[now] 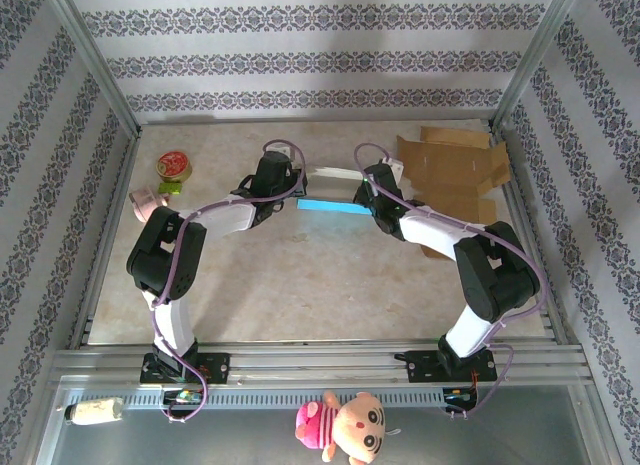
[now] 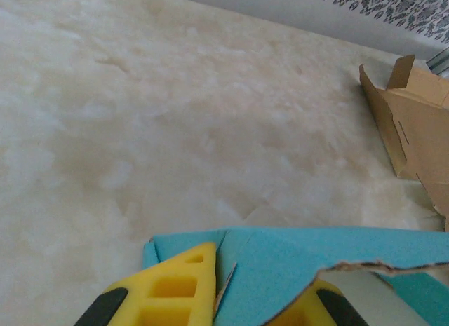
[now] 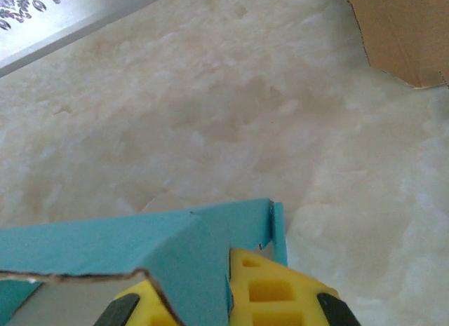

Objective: Fold the paper box

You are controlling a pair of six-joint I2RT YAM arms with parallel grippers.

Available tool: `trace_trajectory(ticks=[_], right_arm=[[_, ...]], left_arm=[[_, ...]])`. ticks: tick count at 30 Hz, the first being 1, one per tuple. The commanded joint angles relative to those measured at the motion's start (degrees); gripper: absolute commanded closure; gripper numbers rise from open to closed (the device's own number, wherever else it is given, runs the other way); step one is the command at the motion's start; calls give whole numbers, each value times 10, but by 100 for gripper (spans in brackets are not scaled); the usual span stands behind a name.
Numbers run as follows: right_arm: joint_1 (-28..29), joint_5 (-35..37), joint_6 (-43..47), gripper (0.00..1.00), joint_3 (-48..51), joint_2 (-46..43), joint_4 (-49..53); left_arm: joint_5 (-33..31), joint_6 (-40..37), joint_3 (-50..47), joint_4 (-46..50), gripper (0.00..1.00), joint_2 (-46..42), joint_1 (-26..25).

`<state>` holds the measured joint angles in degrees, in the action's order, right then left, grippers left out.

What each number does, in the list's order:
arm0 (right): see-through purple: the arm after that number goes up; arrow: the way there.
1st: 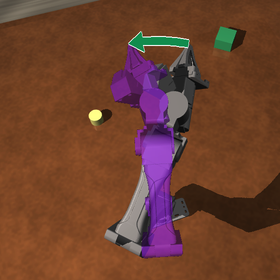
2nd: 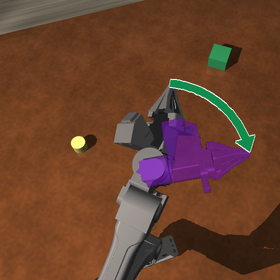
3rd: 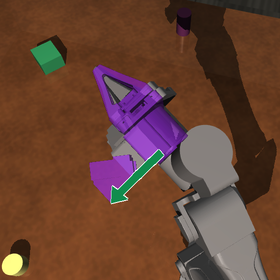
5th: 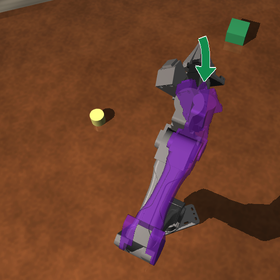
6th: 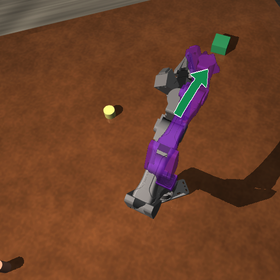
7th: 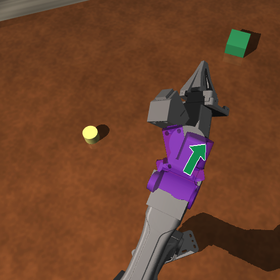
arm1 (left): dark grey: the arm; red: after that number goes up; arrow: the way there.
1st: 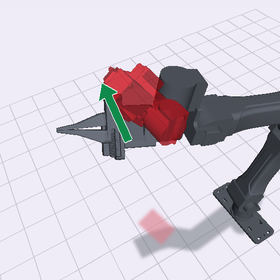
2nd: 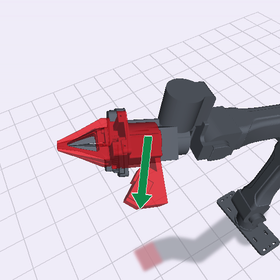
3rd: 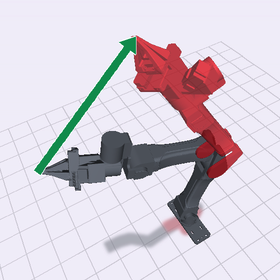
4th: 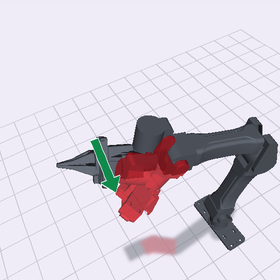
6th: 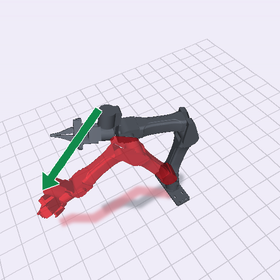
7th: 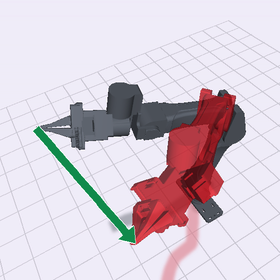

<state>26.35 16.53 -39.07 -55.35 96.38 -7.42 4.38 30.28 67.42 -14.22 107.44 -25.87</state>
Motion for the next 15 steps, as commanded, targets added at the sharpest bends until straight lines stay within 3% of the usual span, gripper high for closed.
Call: trace_trajectory(ticks=[1, 15], right_arm=[[12, 4, 3, 100, 18, 6, -6], [35, 21, 38, 97, 55, -10, -23]], left_arm=[[47, 32, -10, -20, 91, 6, -10], [118, 93, -85, -8, 76, -48, -12]])
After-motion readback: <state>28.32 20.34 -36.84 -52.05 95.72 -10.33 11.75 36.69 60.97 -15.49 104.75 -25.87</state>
